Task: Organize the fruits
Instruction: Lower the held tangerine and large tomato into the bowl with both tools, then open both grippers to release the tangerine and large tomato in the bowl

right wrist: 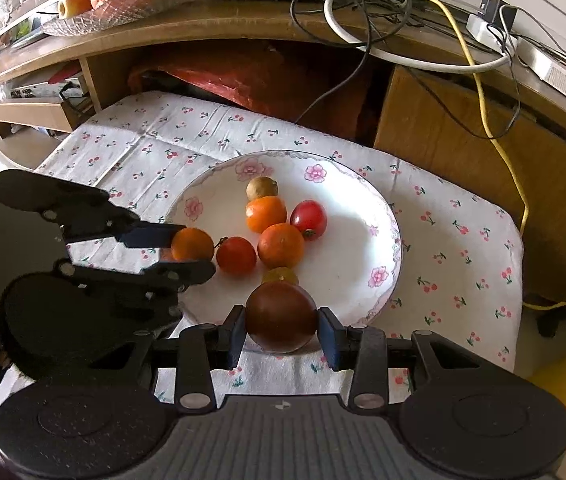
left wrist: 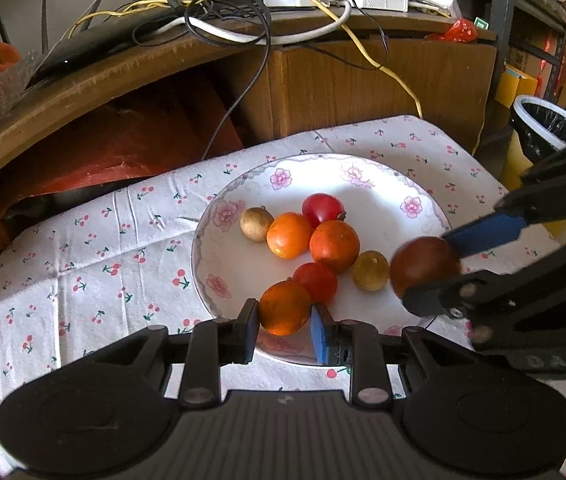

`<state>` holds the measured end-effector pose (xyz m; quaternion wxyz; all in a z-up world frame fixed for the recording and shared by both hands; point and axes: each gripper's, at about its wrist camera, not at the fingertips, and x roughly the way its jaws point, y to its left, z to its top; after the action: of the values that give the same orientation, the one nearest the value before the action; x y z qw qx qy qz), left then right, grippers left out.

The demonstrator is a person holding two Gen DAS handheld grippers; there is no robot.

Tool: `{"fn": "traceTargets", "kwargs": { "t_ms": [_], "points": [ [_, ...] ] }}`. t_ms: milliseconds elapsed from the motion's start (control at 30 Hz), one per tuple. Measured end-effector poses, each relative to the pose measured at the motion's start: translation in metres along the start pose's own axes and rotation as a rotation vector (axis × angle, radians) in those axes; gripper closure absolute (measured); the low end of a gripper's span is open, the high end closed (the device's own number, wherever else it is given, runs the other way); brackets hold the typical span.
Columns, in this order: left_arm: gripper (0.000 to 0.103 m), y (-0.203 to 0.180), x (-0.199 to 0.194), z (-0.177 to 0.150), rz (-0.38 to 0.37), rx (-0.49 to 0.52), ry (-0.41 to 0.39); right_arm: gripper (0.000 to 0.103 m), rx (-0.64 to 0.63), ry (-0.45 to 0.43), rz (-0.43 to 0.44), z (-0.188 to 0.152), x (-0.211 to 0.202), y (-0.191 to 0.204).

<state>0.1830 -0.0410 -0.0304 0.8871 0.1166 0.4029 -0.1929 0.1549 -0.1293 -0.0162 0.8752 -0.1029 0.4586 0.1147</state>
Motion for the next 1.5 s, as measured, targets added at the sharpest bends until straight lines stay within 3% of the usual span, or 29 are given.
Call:
{"fn": "traceTargets", "kwargs": {
  "t_ms": [167, 733, 1500],
  "points": [
    [0.067, 0.002, 0.002, 0.002, -0.012, -0.017, -0.002, 0.069, -0.033, -0.017, -0.063, 0.001, 0.012, -0.001],
    [0.068, 0.009, 0.014, 0.008, 0.008, -0.048, -0.022, 0.069, 0.023, -0.118, -0.071, 0.008, 0.02, -0.012],
    [0.065, 0.013, 0.016, 0.008, 0.02, -0.065, -0.025, 0.066, 0.031, -0.111, -0.078, 0.011, 0.025, -0.012]
  ]
}}
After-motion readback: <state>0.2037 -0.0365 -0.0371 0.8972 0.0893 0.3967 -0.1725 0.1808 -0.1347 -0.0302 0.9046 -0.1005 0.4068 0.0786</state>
